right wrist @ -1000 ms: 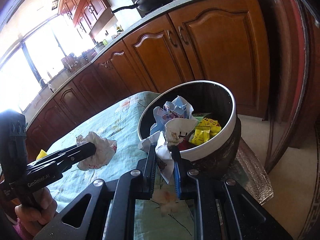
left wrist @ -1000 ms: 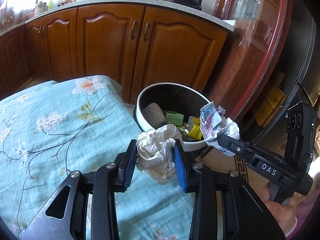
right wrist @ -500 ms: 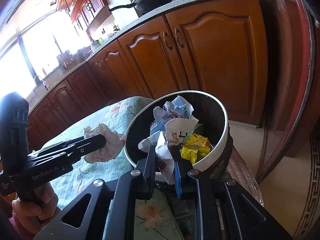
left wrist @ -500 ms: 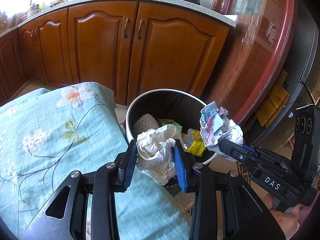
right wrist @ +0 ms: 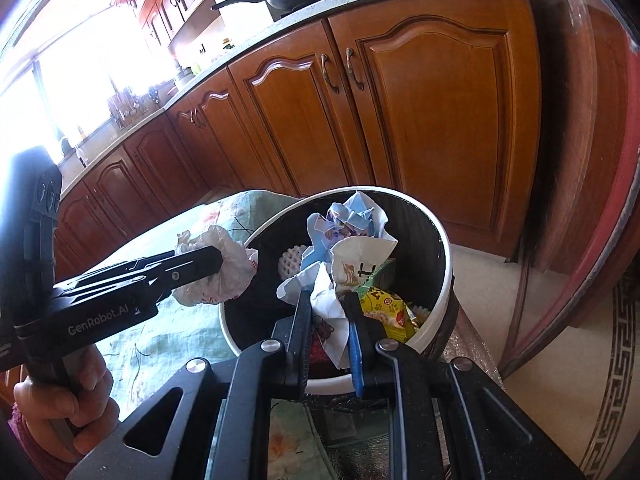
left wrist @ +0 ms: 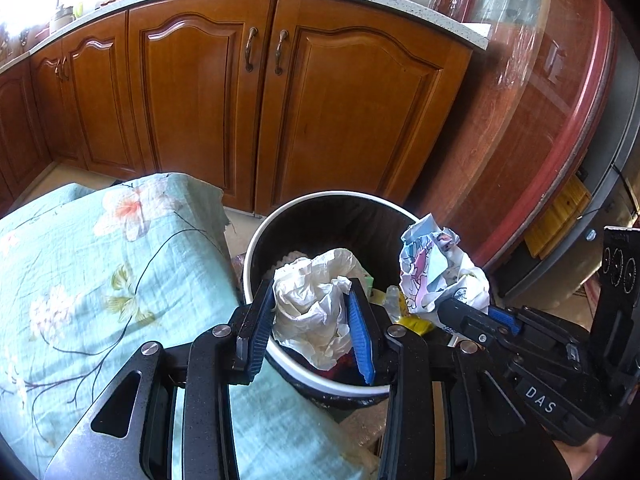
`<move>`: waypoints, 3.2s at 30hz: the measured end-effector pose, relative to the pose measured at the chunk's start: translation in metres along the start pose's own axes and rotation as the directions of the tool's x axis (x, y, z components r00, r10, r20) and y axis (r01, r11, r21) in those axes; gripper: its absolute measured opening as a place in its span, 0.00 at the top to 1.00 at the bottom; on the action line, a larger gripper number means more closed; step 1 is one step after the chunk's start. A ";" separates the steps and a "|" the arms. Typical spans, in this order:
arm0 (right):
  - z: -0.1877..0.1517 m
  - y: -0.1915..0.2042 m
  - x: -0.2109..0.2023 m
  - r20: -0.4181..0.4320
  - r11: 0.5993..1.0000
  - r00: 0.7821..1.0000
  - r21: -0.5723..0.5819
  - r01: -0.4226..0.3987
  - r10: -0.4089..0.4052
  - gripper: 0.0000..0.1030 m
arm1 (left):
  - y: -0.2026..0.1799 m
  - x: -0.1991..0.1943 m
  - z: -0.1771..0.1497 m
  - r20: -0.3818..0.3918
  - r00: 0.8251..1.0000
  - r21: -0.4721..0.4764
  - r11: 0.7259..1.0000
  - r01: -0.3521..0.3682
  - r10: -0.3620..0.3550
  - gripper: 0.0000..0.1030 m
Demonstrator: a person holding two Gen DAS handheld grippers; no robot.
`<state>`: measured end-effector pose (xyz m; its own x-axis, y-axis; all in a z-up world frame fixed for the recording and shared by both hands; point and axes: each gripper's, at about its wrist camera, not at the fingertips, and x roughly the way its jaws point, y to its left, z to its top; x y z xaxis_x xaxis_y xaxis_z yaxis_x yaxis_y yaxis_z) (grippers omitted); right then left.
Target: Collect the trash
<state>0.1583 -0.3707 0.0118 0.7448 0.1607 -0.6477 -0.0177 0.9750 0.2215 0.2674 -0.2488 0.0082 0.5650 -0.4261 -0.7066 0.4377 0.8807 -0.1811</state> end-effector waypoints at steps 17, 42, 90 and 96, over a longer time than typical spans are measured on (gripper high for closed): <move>0.008 -0.002 0.013 -0.027 0.999 0.999 -0.028 0.034 -0.035 0.80 | 0.001 0.024 0.004 -0.043 0.999 -0.013 1.000 -0.004 0.003 0.58; -0.035 0.022 -0.040 0.091 0.996 0.995 0.077 -0.051 0.043 0.22 | 0.054 -0.069 -0.070 0.071 0.997 -0.162 0.987 -0.004 0.016 0.40; -0.143 0.129 -0.122 0.463 0.982 0.886 -0.149 0.113 -0.032 0.00 | 0.059 -0.216 -0.211 0.448 0.816 -0.124 0.929 -0.348 0.365 0.00; -0.144 0.129 -0.122 0.464 0.982 0.885 -0.150 0.112 -0.030 0.00 | 0.057 -0.217 -0.210 0.453 0.810 -0.120 0.926 -0.358 0.372 0.00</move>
<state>-0.0311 -0.2425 0.0149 0.9694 0.0416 -0.2421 -0.0340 0.9988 0.0357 0.0226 -0.0631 0.0076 0.9376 -0.1111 -0.3294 0.1189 0.9929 0.0035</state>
